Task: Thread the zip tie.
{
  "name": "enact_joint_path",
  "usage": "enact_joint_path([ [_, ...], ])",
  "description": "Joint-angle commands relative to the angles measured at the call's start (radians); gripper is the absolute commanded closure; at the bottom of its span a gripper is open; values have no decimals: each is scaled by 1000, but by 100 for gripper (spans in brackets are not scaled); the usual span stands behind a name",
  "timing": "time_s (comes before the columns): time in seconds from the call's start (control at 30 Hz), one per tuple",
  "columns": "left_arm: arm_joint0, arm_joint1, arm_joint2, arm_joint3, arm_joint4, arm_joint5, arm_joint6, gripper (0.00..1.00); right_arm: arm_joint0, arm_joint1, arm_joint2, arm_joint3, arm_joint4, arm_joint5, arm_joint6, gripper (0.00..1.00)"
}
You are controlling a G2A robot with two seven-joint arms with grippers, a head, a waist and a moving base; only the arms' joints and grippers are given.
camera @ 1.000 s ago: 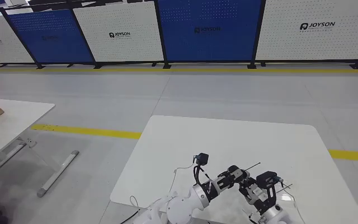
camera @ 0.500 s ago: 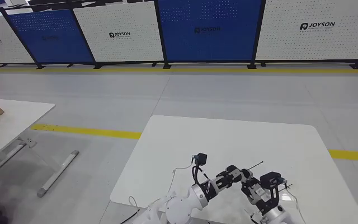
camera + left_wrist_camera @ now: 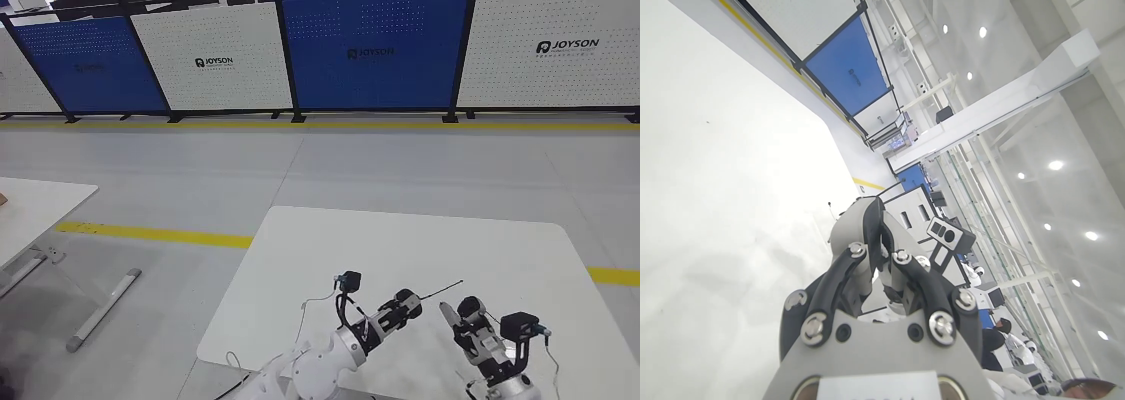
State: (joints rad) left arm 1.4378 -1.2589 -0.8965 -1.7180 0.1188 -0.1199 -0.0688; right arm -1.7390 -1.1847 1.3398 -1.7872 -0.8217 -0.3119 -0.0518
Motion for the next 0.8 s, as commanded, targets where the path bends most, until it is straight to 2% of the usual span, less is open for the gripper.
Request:
enact_joint_path([
  [0.0,3,1,-2,2,3,-2,2,100,-9,1,8,-9,9,-10,-3,67],
  [0.13,6,3,0,1,24,-22,-17,100,-16,2,13,-23,18,-26,5,66],
  [0.33,9,4,5,2,39,-28,-25,100,-2,2,3,-29,44,-28,24,66],
  [0.43,9,4,7,1,44,-35,-31,100,5,3,-1,-30,59,-28,30,69],
  [0.57,9,4,8,2,43,-40,-33,100,10,6,-2,-29,74,-28,30,82],
  [0.77,5,3,10,8,45,-46,-34,100,15,11,-5,-22,83,-28,30,92],
])
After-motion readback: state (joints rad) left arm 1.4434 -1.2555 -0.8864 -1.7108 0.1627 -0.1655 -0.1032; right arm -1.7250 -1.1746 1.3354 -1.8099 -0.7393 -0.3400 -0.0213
